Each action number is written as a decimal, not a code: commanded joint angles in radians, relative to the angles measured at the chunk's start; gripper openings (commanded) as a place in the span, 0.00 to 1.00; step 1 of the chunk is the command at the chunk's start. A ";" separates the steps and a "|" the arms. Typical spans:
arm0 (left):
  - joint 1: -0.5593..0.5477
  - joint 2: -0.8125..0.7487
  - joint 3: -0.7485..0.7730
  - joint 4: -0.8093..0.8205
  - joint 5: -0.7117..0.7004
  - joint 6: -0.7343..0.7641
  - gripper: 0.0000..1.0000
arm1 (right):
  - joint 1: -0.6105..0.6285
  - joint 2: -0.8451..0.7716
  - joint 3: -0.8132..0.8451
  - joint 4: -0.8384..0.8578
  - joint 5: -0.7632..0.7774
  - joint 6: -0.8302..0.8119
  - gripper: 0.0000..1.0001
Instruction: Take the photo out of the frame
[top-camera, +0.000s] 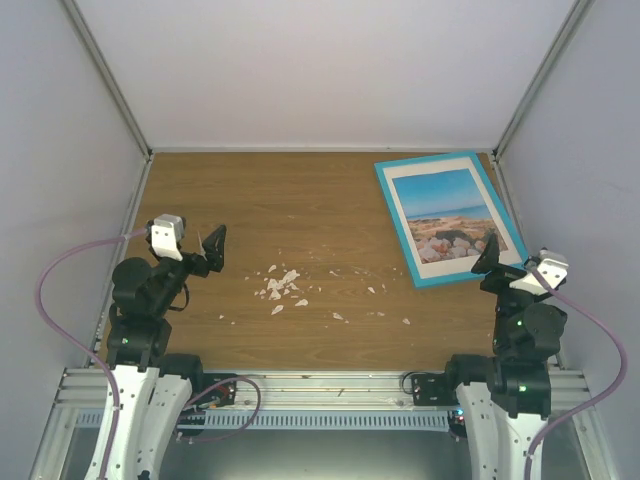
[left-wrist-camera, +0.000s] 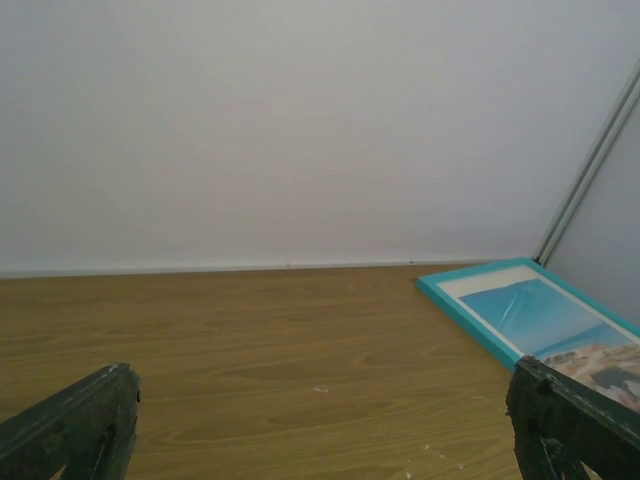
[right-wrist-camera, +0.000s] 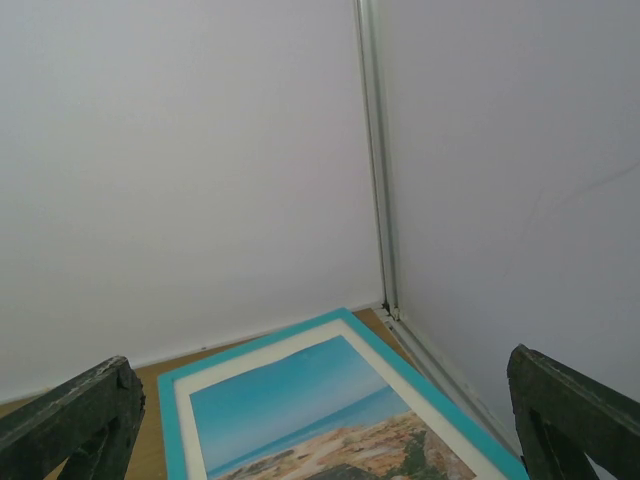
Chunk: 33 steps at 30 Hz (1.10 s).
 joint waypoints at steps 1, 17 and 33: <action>0.006 -0.003 -0.012 0.063 0.018 -0.013 0.99 | 0.007 -0.013 0.014 0.023 0.002 0.003 1.00; 0.006 0.135 0.060 0.007 0.187 -0.142 0.99 | 0.006 0.177 0.072 0.029 -0.304 0.066 0.99; -0.292 0.493 0.064 -0.016 0.083 -0.262 0.99 | 0.018 0.841 0.142 -0.012 -0.579 0.034 0.98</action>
